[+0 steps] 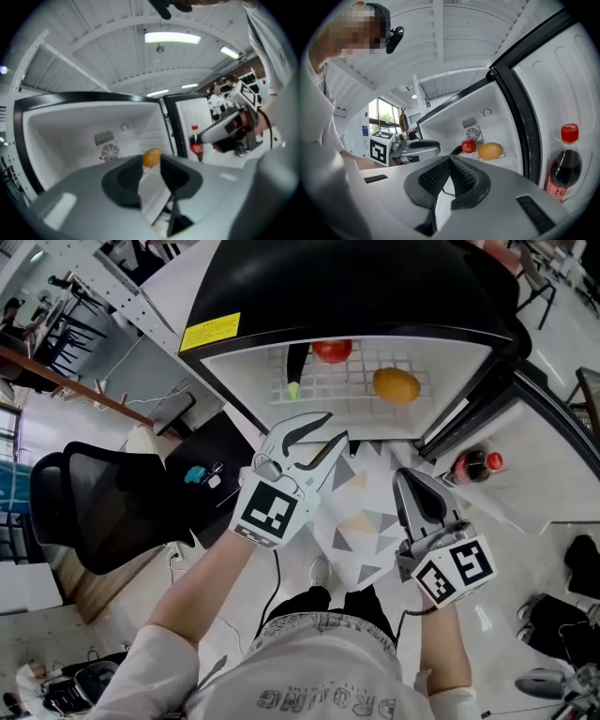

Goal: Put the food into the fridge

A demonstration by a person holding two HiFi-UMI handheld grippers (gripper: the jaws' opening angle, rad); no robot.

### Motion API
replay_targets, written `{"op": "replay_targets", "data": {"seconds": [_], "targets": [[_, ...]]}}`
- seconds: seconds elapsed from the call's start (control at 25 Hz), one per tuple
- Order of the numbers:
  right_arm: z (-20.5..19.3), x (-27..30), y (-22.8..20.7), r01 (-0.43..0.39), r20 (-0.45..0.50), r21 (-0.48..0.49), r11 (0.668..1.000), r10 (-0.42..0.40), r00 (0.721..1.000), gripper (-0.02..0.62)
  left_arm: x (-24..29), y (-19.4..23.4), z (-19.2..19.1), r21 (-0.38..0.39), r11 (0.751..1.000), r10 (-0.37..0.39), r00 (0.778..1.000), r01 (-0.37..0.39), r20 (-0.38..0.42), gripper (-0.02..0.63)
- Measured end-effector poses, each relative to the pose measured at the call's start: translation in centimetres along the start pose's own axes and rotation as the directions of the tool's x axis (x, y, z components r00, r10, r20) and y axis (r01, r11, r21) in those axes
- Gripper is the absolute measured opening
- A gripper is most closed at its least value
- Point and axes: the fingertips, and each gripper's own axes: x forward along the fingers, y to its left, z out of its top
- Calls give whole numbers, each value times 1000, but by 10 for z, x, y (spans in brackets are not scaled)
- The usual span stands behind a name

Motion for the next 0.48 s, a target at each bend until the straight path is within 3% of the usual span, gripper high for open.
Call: {"op": "replay_targets", "data": {"seconds": [0.48], "targets": [[17,2,25,25,28,-46,999,-24,999,2,-48,-9,1,-89,995,-45,997,51,70,54]]}}
